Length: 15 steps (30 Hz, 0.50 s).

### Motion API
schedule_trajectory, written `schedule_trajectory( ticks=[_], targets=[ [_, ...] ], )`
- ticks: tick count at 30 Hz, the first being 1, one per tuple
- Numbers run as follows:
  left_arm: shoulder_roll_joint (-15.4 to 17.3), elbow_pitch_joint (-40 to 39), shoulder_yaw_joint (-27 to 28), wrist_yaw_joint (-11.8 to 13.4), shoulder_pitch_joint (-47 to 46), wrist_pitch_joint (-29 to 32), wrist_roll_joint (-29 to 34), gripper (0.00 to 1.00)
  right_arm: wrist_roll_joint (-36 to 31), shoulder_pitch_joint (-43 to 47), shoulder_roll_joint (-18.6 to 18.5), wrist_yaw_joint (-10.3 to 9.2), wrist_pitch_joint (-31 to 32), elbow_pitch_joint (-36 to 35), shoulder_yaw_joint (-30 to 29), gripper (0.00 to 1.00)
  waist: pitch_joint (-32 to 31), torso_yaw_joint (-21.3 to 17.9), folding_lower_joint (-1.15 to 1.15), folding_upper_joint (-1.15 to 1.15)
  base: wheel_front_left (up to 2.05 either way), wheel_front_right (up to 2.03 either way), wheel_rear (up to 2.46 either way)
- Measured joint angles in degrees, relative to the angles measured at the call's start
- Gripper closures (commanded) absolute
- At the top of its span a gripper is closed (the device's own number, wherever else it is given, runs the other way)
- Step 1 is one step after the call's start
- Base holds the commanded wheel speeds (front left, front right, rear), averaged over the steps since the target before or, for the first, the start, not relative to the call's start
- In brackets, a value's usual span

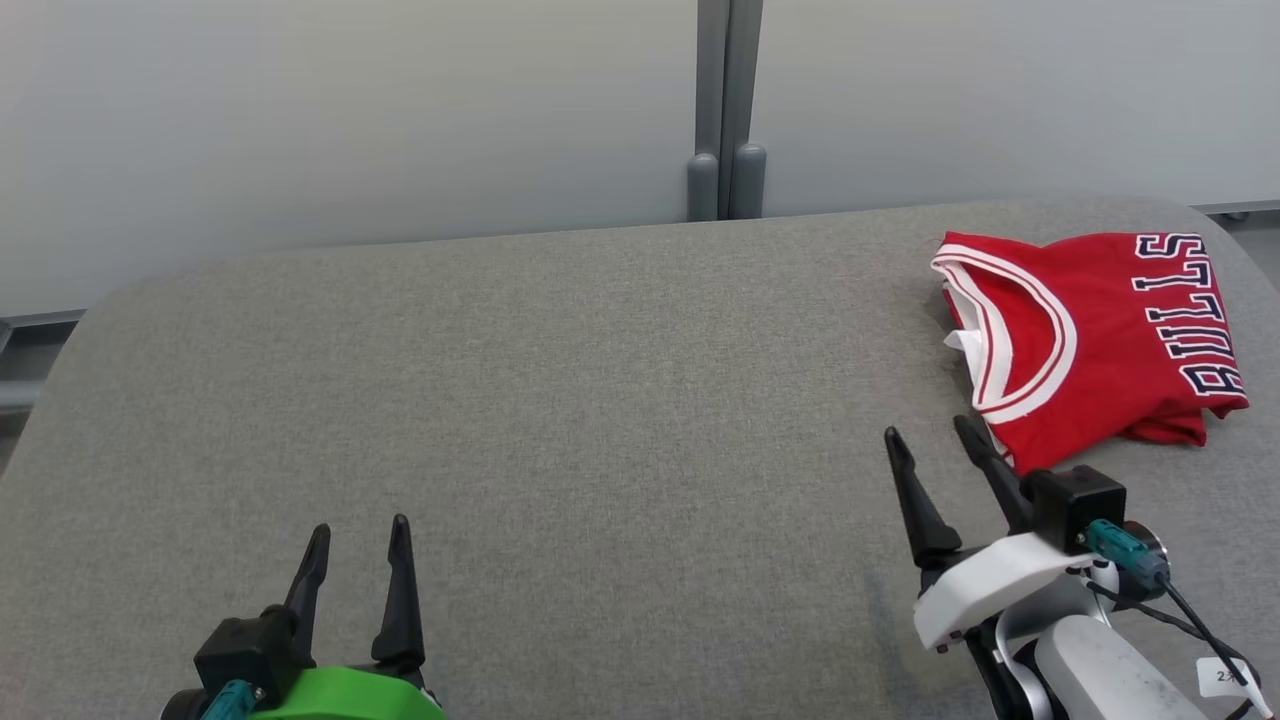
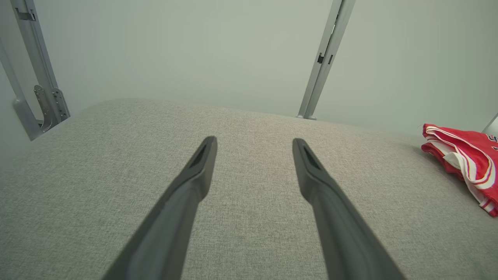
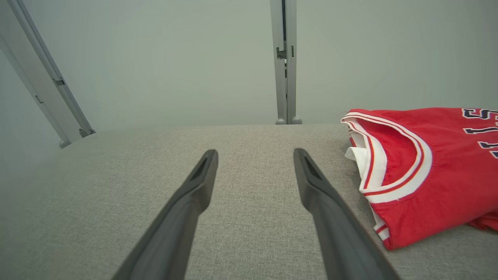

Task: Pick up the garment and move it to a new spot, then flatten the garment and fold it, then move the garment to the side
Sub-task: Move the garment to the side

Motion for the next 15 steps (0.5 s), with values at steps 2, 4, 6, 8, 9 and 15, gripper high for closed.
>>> schedule_trajectory(
  ticks=[2, 4, 6, 8, 9, 15],
  targets=[
    [0.0, 0.1, 0.3, 0.0, 0.0, 0.0, 0.0, 0.0, -0.6, 0.2, 0.1, -0.01, 0.0, -0.2, -1.8, 0.0, 0.0, -0.1, 0.0, 0.0, 0.0, 0.0, 0.0],
    [0.0, 0.1, 0.7, 0.0, 0.0, 0.0, 0.1, 0.0, -1.1, 0.4, 0.3, -0.01, 0.0, -0.5, -2.8, 0.0, -0.1, -0.3, 0.0, 0.0, 0.0, 0.0, 0.0],
    [0.0, 0.2, 0.8, 0.0, 0.1, 0.0, 0.5, 0.0, -1.8, 1.2, 0.8, -0.01, 0.0, -0.8, -3.4, 0.0, -0.1, -0.4, 0.0, 0.0, 0.0, 0.0, 0.0],
    [0.0, 0.3, 0.9, 0.0, 0.1, 0.0, 0.7, 0.0, -2.6, 1.9, 1.5, -0.01, 0.0, -1.0, -3.9, 0.0, -0.1, -0.5, 0.0, 0.0, 0.0, 0.0, 0.0],
    [0.0, 0.3, 0.9, 0.0, 0.1, -0.1, 0.7, 0.0, -2.9, 2.3, 1.7, -0.01, 0.0, -1.1, -4.2, 0.0, -0.1, -0.6, 0.0, 0.0, 0.0, 0.0, 0.0],
    [0.0, 0.4, 1.1, 0.0, 0.1, -0.5, 0.8, 0.0, -4.0, 2.8, 2.1, -0.01, 0.0, -1.8, -5.7, 0.0, -0.2, -0.8, 0.0, 0.0, 0.0, 0.0, 0.0]
  ],
)
